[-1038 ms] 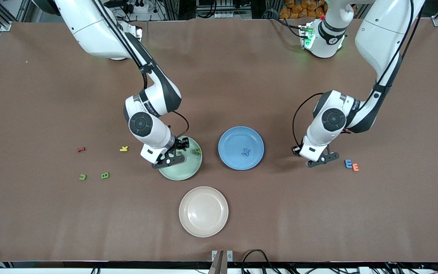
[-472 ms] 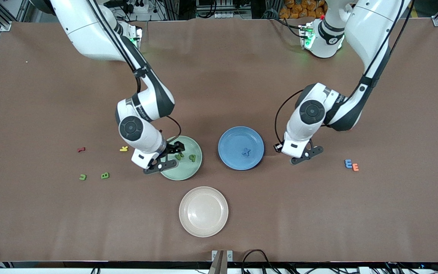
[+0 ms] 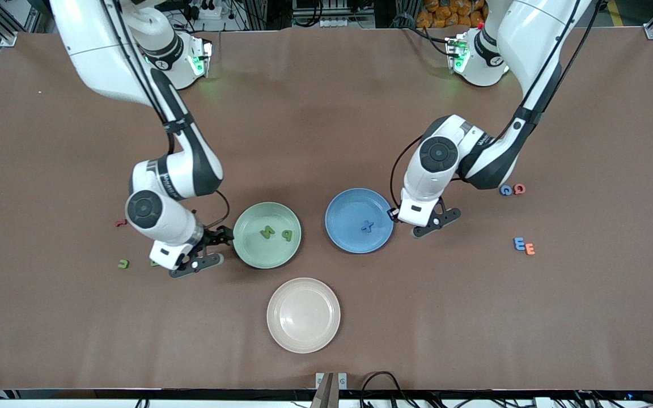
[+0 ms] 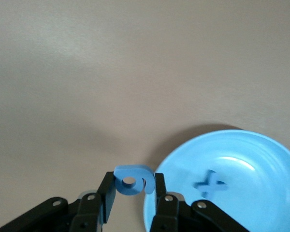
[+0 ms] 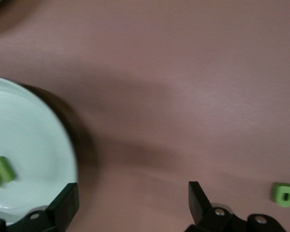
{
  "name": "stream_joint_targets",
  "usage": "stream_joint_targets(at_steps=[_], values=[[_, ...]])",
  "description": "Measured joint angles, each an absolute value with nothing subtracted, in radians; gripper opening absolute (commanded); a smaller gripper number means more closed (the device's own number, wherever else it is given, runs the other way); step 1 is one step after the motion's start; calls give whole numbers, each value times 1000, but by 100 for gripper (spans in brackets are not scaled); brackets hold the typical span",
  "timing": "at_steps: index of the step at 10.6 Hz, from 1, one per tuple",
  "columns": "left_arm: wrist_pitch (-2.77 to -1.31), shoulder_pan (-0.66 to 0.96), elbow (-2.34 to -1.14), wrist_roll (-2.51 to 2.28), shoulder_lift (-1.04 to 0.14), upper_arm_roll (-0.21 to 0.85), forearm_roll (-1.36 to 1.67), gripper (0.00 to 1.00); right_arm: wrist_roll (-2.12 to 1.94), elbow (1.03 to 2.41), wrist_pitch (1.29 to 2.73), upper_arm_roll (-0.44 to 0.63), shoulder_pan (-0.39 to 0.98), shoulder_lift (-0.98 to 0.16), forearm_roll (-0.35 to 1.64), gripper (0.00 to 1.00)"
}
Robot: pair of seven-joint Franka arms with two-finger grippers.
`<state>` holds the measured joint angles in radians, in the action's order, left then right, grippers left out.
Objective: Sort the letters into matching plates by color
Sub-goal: 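Move the right gripper to the B while the left gripper releases the a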
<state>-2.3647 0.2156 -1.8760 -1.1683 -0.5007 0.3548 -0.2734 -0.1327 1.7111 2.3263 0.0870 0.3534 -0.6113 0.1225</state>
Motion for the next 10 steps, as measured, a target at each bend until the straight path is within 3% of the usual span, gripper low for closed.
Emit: stream_joint_targets(at_steps=[6, 7, 8, 10], values=[[-2364, 325, -1782, -1303, -565, 358, -251, 0, -333, 1711, 2326, 90, 216, -611, 122, 100], [-2364, 335, -1775, -1315, -574, 358, -251, 76, -350, 1711, 2326, 90, 199, -612, 122, 100], [-2364, 344, -1773, -1326, -581, 357, -251, 100, -371, 1712, 2326, 90, 182, -612, 122, 100], [-2362, 361, -1772, -1330, -594, 357, -251, 100, -409, 1712, 2329, 90, 149, -617, 122, 100]])
